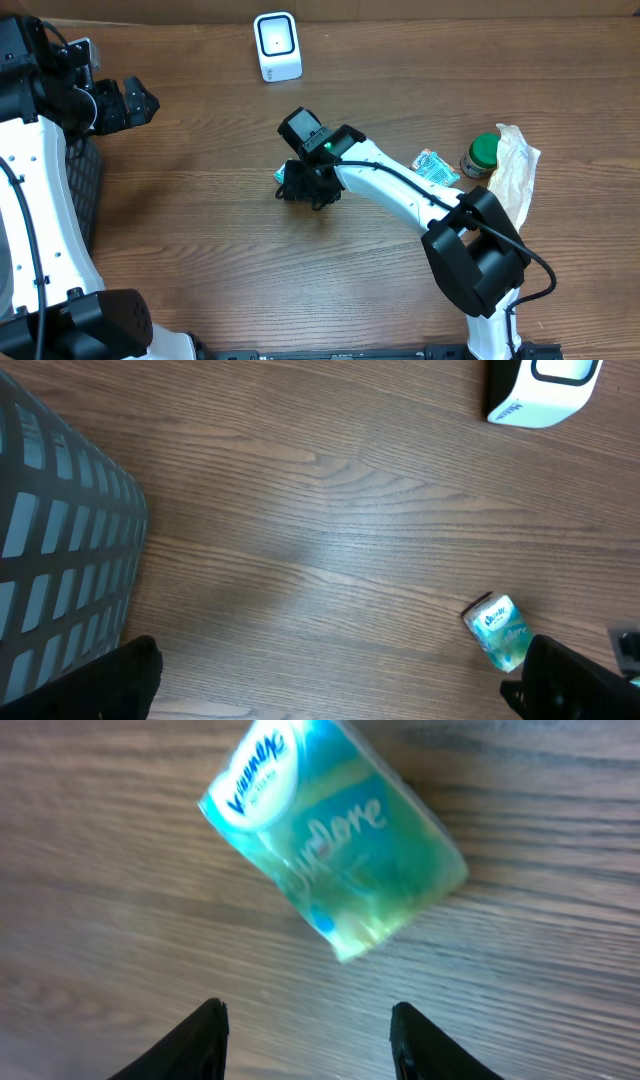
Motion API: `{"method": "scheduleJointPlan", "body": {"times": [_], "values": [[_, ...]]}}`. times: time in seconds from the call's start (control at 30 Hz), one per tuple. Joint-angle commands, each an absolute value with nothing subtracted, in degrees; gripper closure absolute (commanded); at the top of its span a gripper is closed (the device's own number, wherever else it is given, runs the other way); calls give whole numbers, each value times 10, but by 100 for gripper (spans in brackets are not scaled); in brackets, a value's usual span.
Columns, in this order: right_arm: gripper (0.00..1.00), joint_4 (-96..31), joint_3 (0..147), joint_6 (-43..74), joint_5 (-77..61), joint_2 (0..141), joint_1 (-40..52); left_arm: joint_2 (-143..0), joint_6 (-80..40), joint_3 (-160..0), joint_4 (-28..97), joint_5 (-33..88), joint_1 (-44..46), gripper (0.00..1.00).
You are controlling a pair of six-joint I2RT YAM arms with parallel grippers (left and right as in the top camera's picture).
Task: Scan the item barcode
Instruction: 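Lift the light-blue tissue pack with the right gripper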
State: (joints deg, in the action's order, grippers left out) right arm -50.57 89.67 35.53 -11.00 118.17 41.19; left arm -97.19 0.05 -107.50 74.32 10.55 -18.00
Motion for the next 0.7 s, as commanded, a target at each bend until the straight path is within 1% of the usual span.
{"method": "scheduleJointPlan", "body": {"times": [0.0,0.07,0.1,0.13,0.2,0.33,0.37,0.5,0.67], "values": [[50,-517,915,228,-117,1172,376,-974,9,-1077,743,110,-176,1],[48,-518,921,168,-128,1172,357,-974,9,-1077,743,110,-176,0],[43,-515,921,137,-136,1172,348,-974,9,-1077,743,110,-176,1],[36,-512,921,100,-147,1172,335,-974,9,-1077,743,110,-176,1],[33,-509,921,56,-171,1174,315,-974,9,-1077,743,110,-176,1],[34,-495,921,29,-268,1189,280,-974,9,-1077,743,110,-176,0],[37,-478,915,29,-300,1199,276,-974,9,-1077,743,110,-176,1],[39,-451,901,30,-312,1213,283,-974,9,-1077,743,110,-176,1],[50,-440,901,47,-302,1238,288,-974,9,-1077,743,110,-176,1]]}}
